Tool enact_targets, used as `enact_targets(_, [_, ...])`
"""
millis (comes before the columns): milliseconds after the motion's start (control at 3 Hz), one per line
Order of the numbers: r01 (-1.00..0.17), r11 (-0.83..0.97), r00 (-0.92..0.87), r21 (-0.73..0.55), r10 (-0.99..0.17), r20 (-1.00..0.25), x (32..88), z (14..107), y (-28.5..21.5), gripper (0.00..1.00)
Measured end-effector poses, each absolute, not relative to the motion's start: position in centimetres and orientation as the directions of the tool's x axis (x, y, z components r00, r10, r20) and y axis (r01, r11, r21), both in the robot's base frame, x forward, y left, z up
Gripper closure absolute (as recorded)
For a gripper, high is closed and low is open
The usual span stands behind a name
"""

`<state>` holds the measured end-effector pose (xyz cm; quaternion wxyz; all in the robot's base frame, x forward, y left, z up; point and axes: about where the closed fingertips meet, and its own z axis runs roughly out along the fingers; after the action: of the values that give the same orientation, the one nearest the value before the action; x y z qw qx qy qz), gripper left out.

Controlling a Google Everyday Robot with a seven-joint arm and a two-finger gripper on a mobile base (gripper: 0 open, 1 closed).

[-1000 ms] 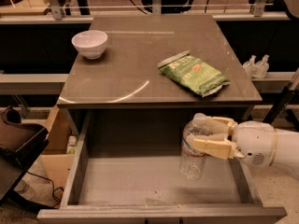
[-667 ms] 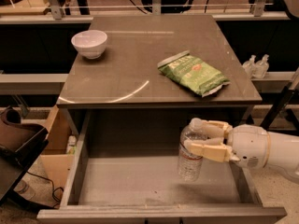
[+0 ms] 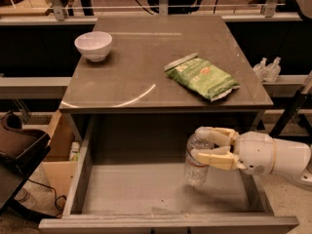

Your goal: Place water bottle into top drawer

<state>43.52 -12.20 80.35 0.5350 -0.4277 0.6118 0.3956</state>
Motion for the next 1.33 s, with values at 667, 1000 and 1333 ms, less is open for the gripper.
enact_targets(667, [-0.951,0.309,-0.016,-0.022,-0.119,-0.993,43.5,78.5,-11.0,1.0])
enact_targets(1000, [-0.951,0.305,0.009,-0.051,-0.136,-0.991,42.9,77.4,-10.4,1.0])
enact_targets(1333, [-0.952,0.3,0.01,-0.052,-0.142,-0.99,43.1,76.6,-10.1,1.0])
